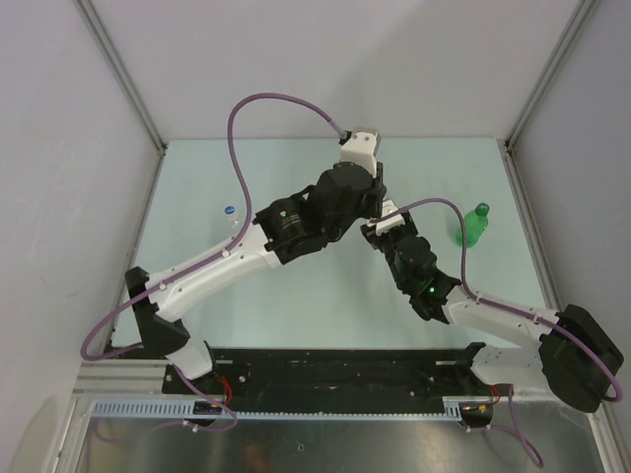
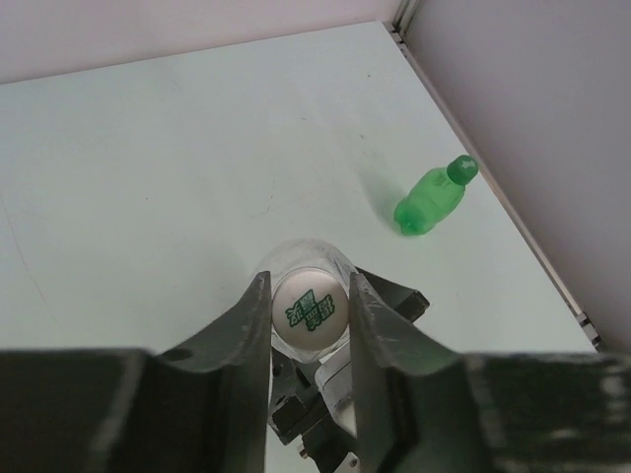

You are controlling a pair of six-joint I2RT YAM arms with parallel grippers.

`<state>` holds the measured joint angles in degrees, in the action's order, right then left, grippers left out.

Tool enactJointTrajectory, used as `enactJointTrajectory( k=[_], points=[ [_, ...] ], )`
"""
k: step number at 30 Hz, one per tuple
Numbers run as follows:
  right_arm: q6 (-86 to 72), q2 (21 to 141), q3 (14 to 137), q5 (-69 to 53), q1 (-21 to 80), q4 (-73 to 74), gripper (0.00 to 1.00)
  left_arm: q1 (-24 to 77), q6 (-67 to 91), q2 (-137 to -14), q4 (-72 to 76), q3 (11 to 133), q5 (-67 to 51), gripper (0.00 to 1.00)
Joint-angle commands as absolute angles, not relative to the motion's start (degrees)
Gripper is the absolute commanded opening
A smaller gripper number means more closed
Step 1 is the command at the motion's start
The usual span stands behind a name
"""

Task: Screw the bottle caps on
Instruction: Screw the bottle cap onto the plastic bottle.

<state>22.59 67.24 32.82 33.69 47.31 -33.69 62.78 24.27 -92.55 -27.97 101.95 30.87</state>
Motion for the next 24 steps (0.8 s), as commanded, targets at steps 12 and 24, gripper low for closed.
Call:
enactJointTrajectory(
  k=[12,24],
  points=[
    [15.97,53.11,36.03,4.70,42.81,-23.19,0.00,61.30,15.01,-86.50,-26.72,90.04,13.93,0.00],
    [14.71,45.89,36.04,-19.02,38.95,-18.86,0.00,61.09,2.32,-81.99,-26.68,80.68,-7.81,0.00]
  ],
)
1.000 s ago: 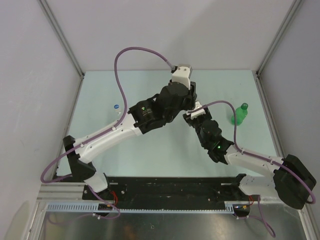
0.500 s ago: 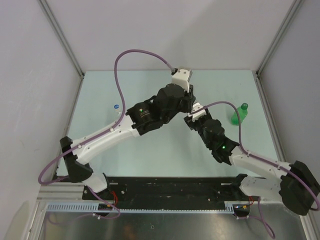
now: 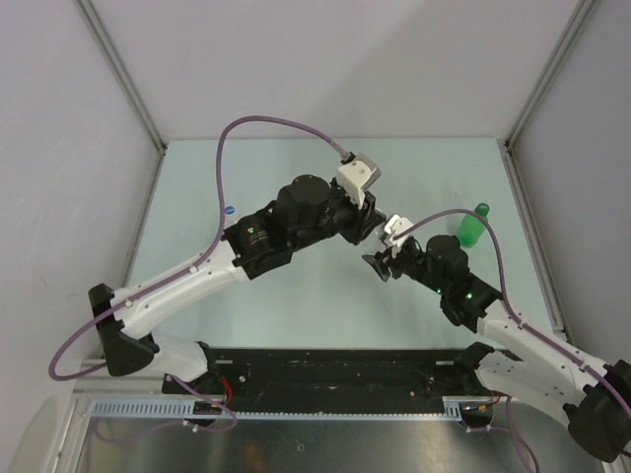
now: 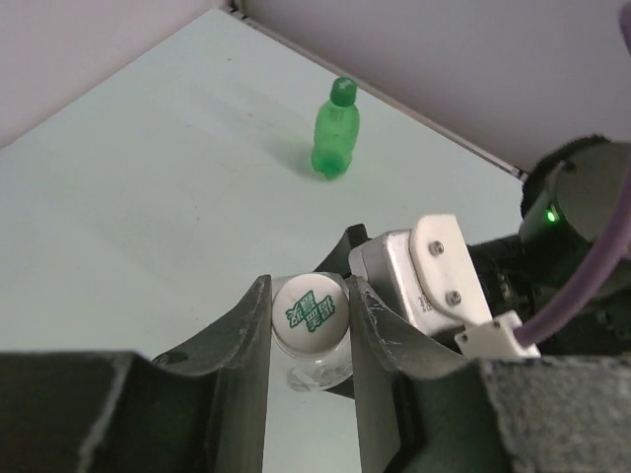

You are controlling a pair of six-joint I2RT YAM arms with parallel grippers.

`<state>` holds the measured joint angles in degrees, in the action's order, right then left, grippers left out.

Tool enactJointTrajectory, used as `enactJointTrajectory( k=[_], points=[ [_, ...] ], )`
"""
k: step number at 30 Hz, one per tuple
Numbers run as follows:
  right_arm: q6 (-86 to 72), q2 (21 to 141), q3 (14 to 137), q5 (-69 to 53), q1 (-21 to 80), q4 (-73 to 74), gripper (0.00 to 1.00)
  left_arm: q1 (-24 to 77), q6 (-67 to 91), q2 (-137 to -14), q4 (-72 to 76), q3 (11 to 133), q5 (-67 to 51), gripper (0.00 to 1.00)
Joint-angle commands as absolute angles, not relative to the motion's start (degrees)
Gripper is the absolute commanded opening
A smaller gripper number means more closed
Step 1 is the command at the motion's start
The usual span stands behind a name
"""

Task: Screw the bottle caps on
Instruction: Screw the bottle cap onto the plastic bottle.

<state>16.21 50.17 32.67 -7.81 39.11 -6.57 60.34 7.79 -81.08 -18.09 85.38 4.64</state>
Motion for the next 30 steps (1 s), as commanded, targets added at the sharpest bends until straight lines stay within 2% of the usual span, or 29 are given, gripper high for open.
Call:
enactJointTrajectory(
  k=[1,7,15,21,25,28,30],
  points=[
    [14.56,45.45,36.04,-20.19,38.77,-19.01,0.00,61.09,1.47,-81.55,-26.61,79.94,-9.27,0.00],
    [15.19,43.09,36.01,-27.46,38.16,-18.05,0.00,61.05,-7.90,-79.83,-26.10,76.36,-17.47,0.00],
    [18.78,40.90,36.04,-34.76,37.66,-14.52,0.00,60.65,-25.70,-78.24,-24.40,71.43,-34.08,0.00],
    [21.38,39.91,36.04,-42.13,37.46,-11.11,0.00,58.17,-32.93,-78.88,-24.73,71.37,-40.95,0.00],
    [22.46,39.36,36.04,-43.78,37.45,-10.11,0.00,57.55,-35.56,-78.47,-26.05,71.41,-40.98,0.00],
    [23.23,39.37,36.04,-44.40,37.46,-9.53,0.00,57.49,-36.64,-77.99,-27.00,71.45,-39.87,0.09],
    [23.25,39.81,36.04,-44.89,37.40,-9.37,0.00,57.48,-36.38,-77.94,-27.25,71.81,-39.08,0.31]
  ],
)
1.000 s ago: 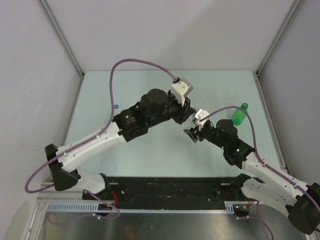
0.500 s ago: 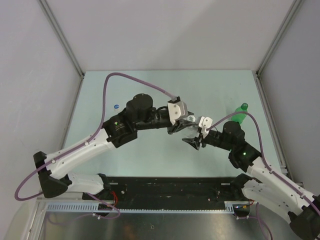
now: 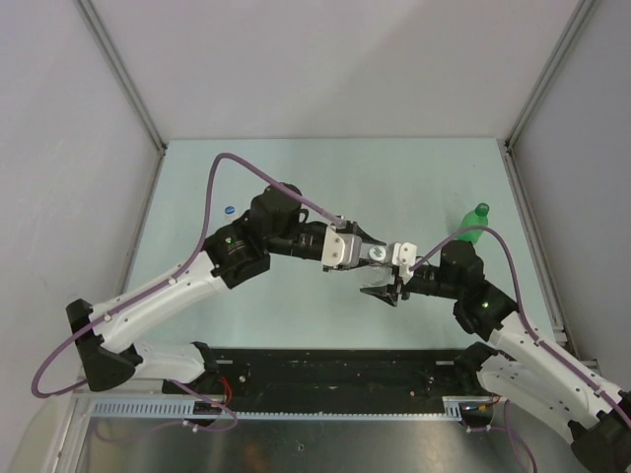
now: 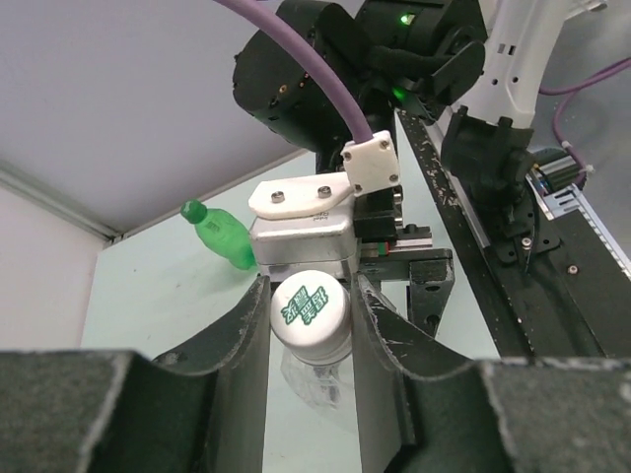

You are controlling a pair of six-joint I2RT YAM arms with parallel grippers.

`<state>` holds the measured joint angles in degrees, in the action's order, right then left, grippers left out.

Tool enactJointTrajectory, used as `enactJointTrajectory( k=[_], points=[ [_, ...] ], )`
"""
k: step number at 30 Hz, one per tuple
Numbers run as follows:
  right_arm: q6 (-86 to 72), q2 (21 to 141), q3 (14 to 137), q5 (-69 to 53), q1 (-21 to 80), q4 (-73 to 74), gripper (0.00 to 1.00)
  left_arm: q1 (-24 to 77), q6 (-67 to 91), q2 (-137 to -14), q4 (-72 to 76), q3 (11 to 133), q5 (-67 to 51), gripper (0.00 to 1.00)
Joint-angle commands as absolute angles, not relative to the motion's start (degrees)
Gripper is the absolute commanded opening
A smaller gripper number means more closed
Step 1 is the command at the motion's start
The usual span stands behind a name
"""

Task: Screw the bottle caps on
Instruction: Screw the bottle cap onto the plastic bottle.

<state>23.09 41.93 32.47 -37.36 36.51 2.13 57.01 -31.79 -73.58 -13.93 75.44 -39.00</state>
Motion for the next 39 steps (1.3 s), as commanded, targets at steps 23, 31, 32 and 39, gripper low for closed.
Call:
enactJointTrajectory(
  k=[23,31,32,39],
  points=[
    [16.00,46.40,36.04,-11.10,36.03,-15.46,0.00,57.48,4.18,-65.92,-13.24,72.79,12.37,1.00],
    [19.41,56.41,35.99,15.33,37.85,-21.88,0.00,57.55,22.56,-63.68,-12.87,75.01,21.57,0.99],
    [20.69,57.96,35.79,17.42,38.66,-23.37,0.00,57.51,23.94,-64.98,-12.85,76.40,21.73,1.00],
    [22.86,65.67,35.51,25.32,43.01,-32.62,0.00,57.72,27.73,-74.54,-12.97,84.01,16.51,0.98]
  ],
)
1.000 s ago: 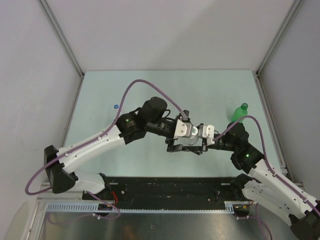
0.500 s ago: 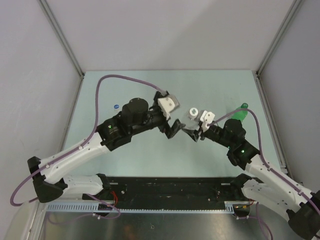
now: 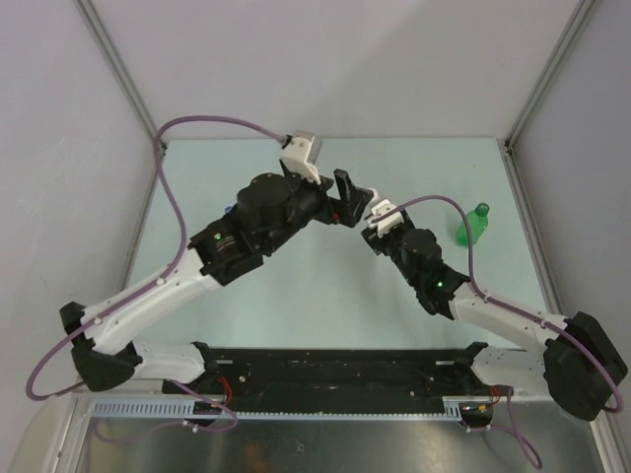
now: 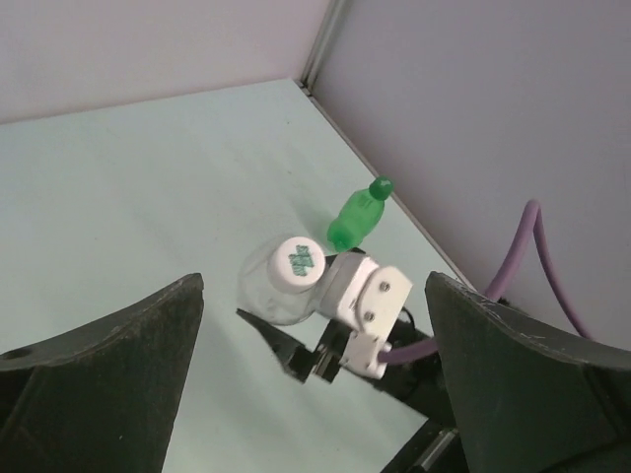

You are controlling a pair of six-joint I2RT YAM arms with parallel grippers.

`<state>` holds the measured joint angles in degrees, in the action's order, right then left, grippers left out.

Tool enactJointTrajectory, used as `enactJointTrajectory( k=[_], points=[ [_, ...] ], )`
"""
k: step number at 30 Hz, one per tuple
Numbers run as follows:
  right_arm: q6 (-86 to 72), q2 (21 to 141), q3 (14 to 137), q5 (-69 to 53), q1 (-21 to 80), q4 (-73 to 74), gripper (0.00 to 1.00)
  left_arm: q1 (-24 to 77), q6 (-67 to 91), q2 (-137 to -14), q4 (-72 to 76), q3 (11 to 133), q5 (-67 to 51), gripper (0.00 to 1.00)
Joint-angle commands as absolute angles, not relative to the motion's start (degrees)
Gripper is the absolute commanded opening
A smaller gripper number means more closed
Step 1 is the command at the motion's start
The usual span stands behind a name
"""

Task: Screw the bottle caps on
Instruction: Screw the bottle cap onto the plastic bottle.

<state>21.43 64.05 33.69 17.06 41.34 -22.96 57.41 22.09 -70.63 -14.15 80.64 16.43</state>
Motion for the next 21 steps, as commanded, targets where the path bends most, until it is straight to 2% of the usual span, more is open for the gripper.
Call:
enactJointTrajectory(
  k=[1,7,15,21],
  points=[
    [22.50,66.02,35.51,25.36,43.35,-32.96,0.00,57.78,28.15,-75.41,-13.03,84.55,17.66,0.96],
    [22.11,67.08,35.51,26.71,44.31,-34.32,0.00,58.45,29.30,-78.56,-13.42,86.09,24.54,0.88],
    [23.43,67.63,35.51,27.40,46.41,-34.12,0.00,58.53,30.64,-83.00,-13.72,88.24,25.90,0.81],
    [23.86,68.03,35.51,28.37,46.83,-34.22,0.00,58.76,30.53,-83.70,-13.95,88.60,25.87,0.65]
  ],
)
